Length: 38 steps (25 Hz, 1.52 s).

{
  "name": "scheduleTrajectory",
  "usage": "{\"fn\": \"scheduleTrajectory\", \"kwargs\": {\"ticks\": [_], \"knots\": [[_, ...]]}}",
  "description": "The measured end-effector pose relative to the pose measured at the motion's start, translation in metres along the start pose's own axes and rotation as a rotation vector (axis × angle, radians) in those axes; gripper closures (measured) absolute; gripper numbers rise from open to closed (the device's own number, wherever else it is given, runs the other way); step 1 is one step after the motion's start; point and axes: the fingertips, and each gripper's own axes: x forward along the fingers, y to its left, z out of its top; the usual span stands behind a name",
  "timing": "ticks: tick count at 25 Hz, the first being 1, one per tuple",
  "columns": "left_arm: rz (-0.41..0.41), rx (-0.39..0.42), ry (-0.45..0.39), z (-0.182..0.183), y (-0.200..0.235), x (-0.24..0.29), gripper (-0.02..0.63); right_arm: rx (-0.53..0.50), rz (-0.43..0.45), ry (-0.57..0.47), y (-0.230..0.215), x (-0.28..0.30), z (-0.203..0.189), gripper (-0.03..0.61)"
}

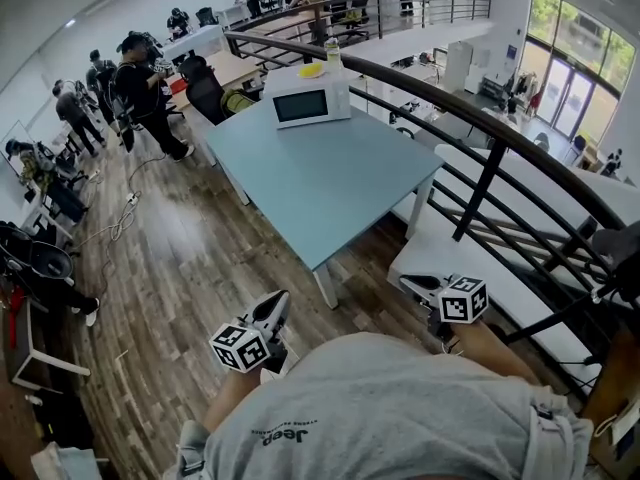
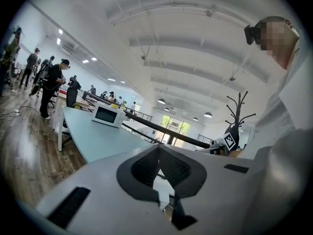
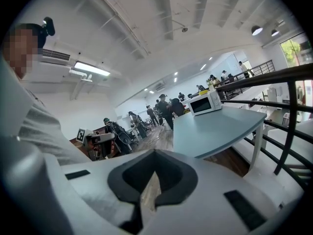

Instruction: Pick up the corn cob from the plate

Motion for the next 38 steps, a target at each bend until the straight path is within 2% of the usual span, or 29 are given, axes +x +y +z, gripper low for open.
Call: {"fn": "scheduleTrajectory", "kwargs": {"ticks": [8, 16, 21, 31, 38], "knots": [[0.016, 0.006, 0.027, -0.006, -0.014, 0.020, 0.595, 0.043, 0.033, 0.000, -0.025, -0.004, -0.005, 0.569], [0.004, -0.020, 0.034, -0.002, 0.021, 0.034, 0.595, 0.061, 0.009, 0.015, -0.042, 0.024, -0.001, 0.569], [-0.045, -0.020, 0.032, 0.016, 0.074, 0.042, 0.595, 0.044, -0.034, 0.008, -0.043, 0.070, 0.021, 0.569], [-0.145, 0.010, 0.032, 0.100, 0.205, 0.054, 0.595, 0.015, -0.114, -0.039, -0.024, 0.188, 0.092, 0.569], [-0.199, -0.024, 0.067, 0.112, 0.269, 0.065, 0.595, 0.029, -0.159, -0.003, -0.017, 0.246, 0.100, 0.569]]}}
